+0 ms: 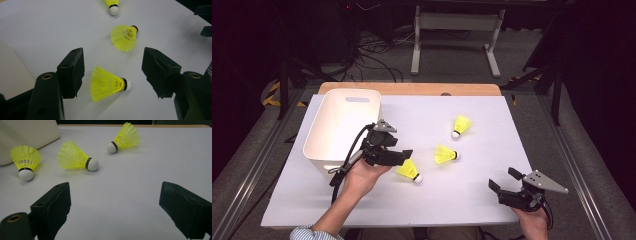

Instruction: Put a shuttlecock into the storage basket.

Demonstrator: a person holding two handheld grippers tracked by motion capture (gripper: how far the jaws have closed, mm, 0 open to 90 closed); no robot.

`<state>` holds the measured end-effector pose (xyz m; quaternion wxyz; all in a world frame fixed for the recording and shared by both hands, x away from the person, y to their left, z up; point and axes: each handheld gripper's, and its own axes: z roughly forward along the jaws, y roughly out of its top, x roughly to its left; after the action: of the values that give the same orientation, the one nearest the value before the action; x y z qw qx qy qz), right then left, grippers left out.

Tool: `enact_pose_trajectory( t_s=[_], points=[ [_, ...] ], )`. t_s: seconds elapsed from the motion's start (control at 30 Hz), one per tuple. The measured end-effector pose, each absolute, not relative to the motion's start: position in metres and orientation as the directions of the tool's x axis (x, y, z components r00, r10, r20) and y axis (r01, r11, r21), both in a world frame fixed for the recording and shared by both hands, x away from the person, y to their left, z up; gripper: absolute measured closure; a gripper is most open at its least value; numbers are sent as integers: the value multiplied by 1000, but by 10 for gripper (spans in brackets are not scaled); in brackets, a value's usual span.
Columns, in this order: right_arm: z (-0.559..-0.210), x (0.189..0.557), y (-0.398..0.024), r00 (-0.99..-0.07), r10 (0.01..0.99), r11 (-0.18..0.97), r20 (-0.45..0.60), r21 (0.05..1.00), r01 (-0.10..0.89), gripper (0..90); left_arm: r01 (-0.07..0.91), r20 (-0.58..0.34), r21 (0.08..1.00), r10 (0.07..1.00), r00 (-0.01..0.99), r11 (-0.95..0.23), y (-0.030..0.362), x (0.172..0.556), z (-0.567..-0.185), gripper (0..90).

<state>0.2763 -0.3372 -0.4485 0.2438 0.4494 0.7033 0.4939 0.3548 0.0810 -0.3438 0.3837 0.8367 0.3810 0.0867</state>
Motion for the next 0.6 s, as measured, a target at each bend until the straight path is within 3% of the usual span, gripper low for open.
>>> enact_pose_trajectory(
  t_s=[0.6],
  points=[
    [-448, 276, -336, -488, 868, 117, 95, 915, 386, 114, 598, -138, 660, 709, 691, -455, 64, 359, -356, 366]
  ],
)
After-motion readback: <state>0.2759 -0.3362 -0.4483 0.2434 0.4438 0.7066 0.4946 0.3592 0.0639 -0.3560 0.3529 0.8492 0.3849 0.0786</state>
